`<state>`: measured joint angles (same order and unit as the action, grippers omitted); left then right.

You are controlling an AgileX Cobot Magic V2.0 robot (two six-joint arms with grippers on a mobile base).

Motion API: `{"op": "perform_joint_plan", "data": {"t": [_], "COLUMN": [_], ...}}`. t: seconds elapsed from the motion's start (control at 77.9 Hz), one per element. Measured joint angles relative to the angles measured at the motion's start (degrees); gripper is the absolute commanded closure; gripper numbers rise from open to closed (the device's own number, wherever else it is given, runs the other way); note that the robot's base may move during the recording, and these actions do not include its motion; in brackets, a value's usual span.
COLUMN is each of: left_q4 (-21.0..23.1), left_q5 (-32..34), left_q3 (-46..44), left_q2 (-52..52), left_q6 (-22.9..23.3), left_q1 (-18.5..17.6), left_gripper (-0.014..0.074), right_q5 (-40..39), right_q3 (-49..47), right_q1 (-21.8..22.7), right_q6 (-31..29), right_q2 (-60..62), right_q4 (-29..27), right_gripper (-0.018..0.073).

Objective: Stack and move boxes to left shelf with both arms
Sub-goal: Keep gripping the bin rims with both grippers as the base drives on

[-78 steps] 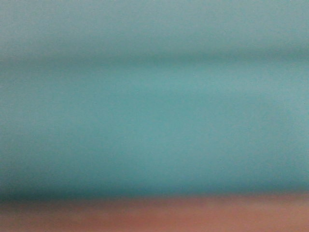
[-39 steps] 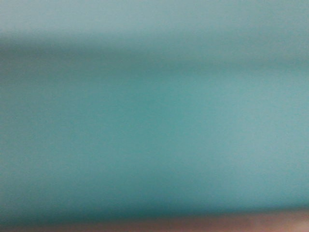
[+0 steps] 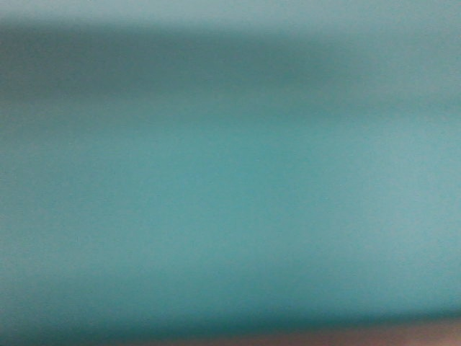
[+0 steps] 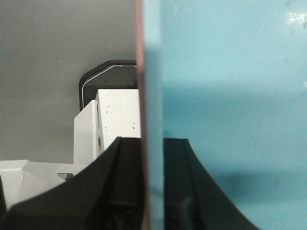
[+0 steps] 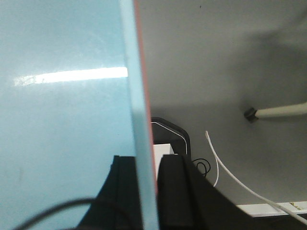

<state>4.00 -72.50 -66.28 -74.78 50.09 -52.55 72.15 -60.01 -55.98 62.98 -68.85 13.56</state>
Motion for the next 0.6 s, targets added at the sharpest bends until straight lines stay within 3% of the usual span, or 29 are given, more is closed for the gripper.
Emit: {"op": "perform_joint_plan", "data": {"t": [0.603], "left_q4": [0.2], "left_q5": [0.0], "left_q3": [0.0], "left_q2": [0.0], "left_q6": [0.1], "left_q1": [0.0], "left_gripper": [0.0589], "right_q5": [0.0], "right_q3": [0.0], "right_q1": [0.0], "right_q6": [0.0], "right_q2": [0.0], "right_q4": [0.3], "right_gripper": [0.0503]}}
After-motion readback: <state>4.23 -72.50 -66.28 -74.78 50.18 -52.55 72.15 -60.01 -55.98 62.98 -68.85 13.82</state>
